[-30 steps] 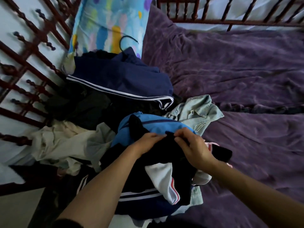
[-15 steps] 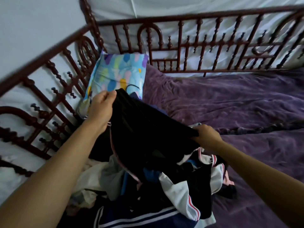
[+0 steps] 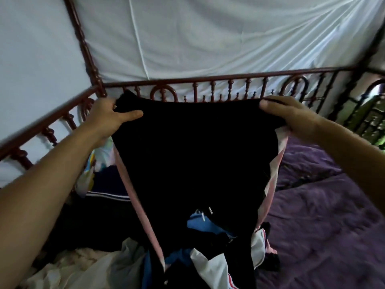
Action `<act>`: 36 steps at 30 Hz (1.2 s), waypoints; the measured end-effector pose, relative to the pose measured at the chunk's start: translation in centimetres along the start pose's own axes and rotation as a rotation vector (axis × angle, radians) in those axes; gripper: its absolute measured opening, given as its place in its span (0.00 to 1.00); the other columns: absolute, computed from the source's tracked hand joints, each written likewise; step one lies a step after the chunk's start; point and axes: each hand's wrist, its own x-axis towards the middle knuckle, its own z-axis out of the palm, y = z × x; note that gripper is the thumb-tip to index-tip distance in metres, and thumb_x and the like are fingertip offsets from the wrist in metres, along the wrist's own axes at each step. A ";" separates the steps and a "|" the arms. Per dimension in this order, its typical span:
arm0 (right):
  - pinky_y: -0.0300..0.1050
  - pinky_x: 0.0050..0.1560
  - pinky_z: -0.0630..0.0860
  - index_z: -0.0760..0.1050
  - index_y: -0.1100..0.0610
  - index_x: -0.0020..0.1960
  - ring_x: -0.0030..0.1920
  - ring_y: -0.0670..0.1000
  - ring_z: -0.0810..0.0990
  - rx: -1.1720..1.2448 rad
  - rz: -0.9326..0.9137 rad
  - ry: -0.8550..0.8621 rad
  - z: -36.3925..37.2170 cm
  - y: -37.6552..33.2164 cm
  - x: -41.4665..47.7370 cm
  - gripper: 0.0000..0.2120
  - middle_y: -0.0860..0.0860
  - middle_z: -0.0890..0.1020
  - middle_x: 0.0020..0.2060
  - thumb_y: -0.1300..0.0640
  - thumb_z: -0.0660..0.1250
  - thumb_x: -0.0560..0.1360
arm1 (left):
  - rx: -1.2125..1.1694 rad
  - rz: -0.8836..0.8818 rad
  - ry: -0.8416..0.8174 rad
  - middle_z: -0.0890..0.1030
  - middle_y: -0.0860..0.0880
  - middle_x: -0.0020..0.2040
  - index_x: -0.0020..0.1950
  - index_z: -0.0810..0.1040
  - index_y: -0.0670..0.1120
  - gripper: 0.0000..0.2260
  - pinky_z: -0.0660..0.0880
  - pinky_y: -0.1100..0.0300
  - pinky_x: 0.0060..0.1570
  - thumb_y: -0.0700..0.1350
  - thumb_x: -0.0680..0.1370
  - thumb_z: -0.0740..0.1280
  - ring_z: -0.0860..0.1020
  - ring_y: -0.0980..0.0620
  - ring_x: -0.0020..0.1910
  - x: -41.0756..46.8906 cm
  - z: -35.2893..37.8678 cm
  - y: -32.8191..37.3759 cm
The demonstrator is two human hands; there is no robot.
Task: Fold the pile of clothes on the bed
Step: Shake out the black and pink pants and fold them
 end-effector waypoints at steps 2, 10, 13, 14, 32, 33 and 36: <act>0.33 0.41 0.76 0.82 0.50 0.50 0.42 0.41 0.82 -0.228 -0.096 -0.058 -1.2 -1.6 -2.5 0.17 0.44 0.84 0.41 0.43 0.77 0.66 | -0.039 0.045 -0.016 0.85 0.54 0.39 0.40 0.84 0.53 0.12 0.79 0.64 0.39 0.54 0.59 0.78 0.82 0.57 0.36 1.2 1.3 2.2; 0.41 0.36 0.69 0.82 0.62 0.44 0.35 0.47 0.72 -0.298 -0.142 0.500 -11.1 -0.9 -11.2 0.12 0.50 0.76 0.34 0.52 0.72 0.72 | 0.003 0.307 -0.137 0.81 0.58 0.32 0.40 0.77 0.53 0.08 0.71 0.76 0.30 0.45 0.72 0.75 0.76 0.69 0.29 4.2 12.2 11.6; 0.32 0.34 0.72 0.83 0.48 0.38 0.32 0.39 0.75 -0.269 -0.150 0.605 -15.3 -0.5 -15.4 0.07 0.41 0.80 0.31 0.56 0.71 0.74 | 0.114 0.433 -0.143 0.72 0.53 0.32 0.36 0.71 0.53 0.13 0.65 0.75 0.27 0.43 0.73 0.73 0.70 0.68 0.24 5.0 18.4 15.5; 0.32 0.35 0.73 0.83 0.49 0.39 0.32 0.39 0.75 -0.273 -0.157 0.646 -16.7 -0.3 -16.9 0.06 0.41 0.80 0.31 0.56 0.71 0.74 | 0.132 0.468 -0.138 0.70 0.53 0.32 0.35 0.69 0.53 0.14 0.63 0.74 0.27 0.42 0.73 0.73 0.69 0.68 0.24 5.3 20.6 16.8; 0.48 0.38 0.69 0.77 0.65 0.42 0.36 0.49 0.72 -0.205 0.463 0.549 -34.7 24.2 -37.7 0.12 0.52 0.75 0.33 0.55 0.70 0.76 | 0.459 0.238 -0.440 0.72 0.40 0.32 0.37 0.78 0.35 0.06 0.69 0.54 0.37 0.33 0.74 0.65 0.71 0.48 0.35 -1.3 64.0 13.2; 0.49 0.38 0.70 0.78 0.63 0.42 0.36 0.49 0.73 -0.211 0.494 0.542 -35.3 25.8 -38.2 0.11 0.52 0.76 0.33 0.55 0.71 0.75 | 0.453 0.205 -0.452 0.74 0.40 0.34 0.42 0.81 0.35 0.05 0.74 0.51 0.39 0.33 0.74 0.65 0.73 0.47 0.36 -1.4 66.0 12.6; 0.48 0.38 0.71 0.77 0.55 0.38 0.34 0.46 0.74 -0.283 0.578 0.563 -37.5 30.4 -38.9 0.09 0.49 0.77 0.31 0.53 0.71 0.74 | 0.395 0.099 -0.483 0.81 0.37 0.40 0.50 0.83 0.36 0.08 0.80 0.47 0.46 0.32 0.74 0.66 0.80 0.43 0.40 -1.3 72.1 10.8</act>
